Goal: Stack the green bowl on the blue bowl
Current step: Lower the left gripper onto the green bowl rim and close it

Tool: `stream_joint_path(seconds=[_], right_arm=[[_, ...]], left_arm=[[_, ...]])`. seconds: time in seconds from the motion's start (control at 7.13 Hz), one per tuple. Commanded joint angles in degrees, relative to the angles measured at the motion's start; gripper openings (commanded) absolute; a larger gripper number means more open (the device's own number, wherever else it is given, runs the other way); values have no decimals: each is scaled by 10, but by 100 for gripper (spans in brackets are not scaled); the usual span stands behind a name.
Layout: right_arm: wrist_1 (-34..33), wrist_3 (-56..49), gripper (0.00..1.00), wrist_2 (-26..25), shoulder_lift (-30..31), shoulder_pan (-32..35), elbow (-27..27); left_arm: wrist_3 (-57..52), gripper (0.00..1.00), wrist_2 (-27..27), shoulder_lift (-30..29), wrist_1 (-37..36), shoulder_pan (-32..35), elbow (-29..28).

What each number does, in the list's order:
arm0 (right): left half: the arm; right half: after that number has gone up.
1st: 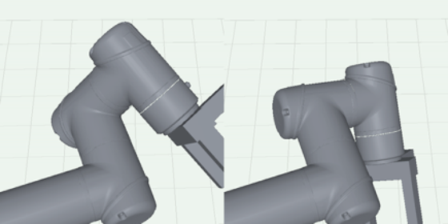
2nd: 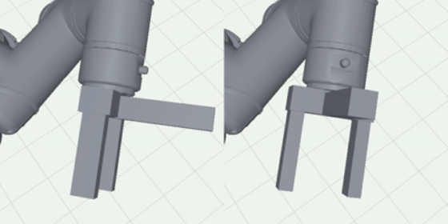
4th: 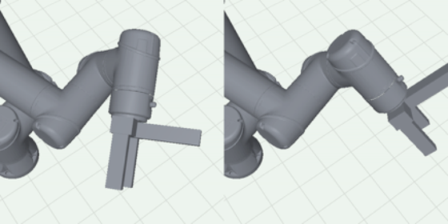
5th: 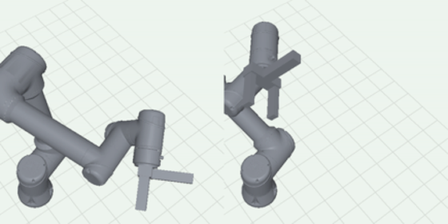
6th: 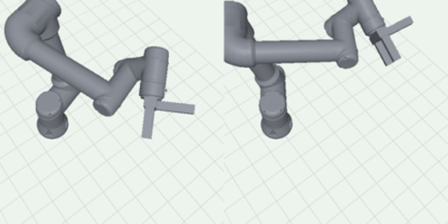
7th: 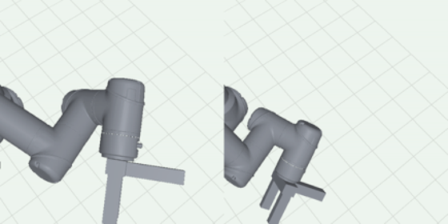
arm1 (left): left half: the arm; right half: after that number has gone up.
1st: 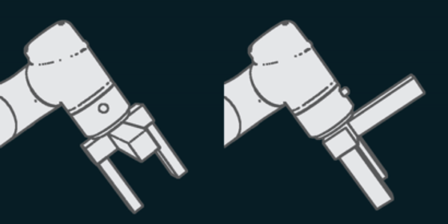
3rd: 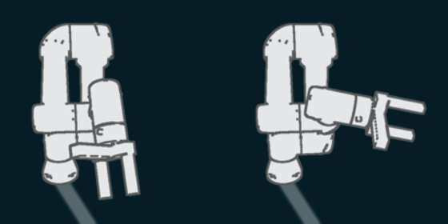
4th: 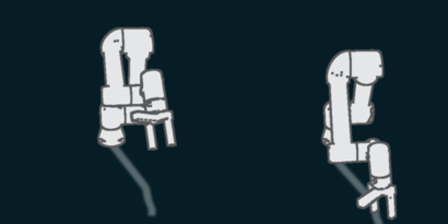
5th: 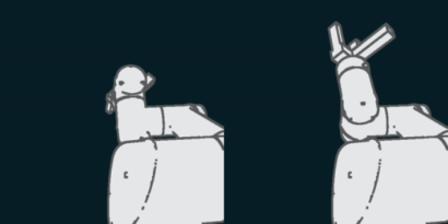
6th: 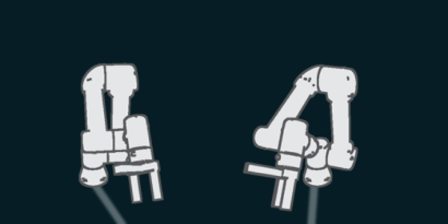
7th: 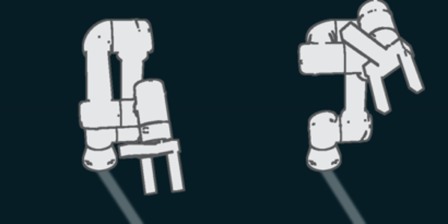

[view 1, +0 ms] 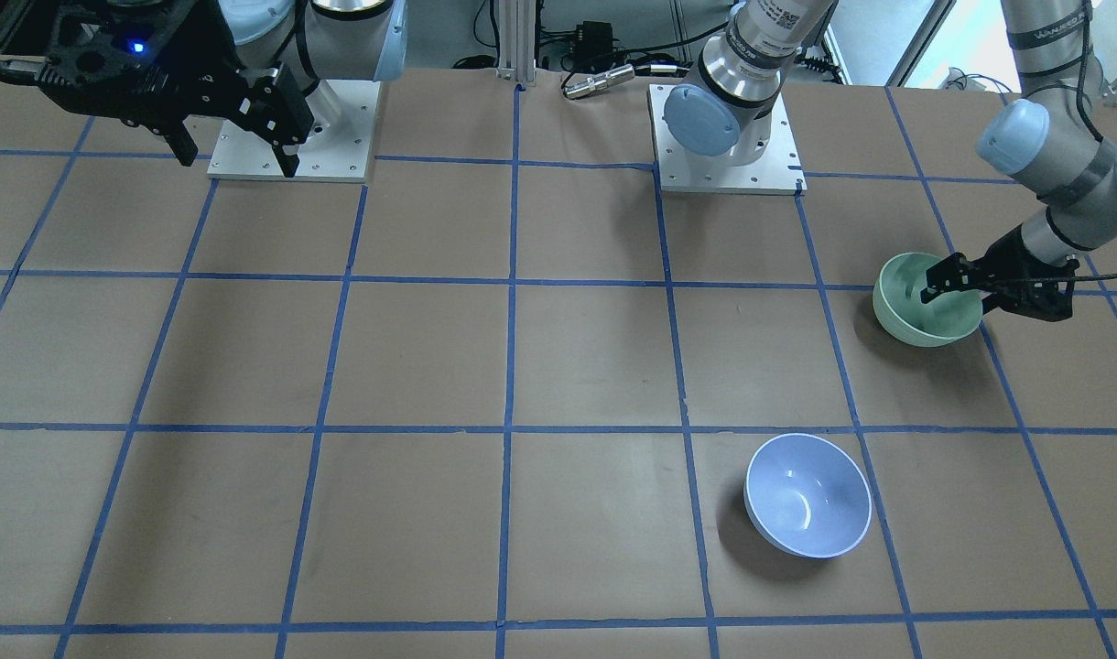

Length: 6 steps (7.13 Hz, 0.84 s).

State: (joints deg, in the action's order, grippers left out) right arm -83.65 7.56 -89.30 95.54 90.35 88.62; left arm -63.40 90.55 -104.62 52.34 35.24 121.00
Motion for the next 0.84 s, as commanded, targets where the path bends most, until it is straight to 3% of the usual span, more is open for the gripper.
stream_joint_path(seconds=[0.0, 0.14, 0.28, 0.56, 0.7], right_arm=[[1, 0, 100, 0, 0, 0, 1], [0, 0, 100, 0, 0, 0, 0], [0, 0, 100, 0, 0, 0, 1], [1, 0, 100, 0, 0, 0, 1], [0, 0, 100, 0, 0, 0, 0]], left_arm=[[10, 86, 1, -8, -1, 0, -1], [9, 45, 1, -9, -1, 0, -1], [9, 21, 2, -10, -1, 0, -1], [8, 1, 2, -11, -2, 0, -1], [6, 0, 2, -11, -1, 0, -6]])
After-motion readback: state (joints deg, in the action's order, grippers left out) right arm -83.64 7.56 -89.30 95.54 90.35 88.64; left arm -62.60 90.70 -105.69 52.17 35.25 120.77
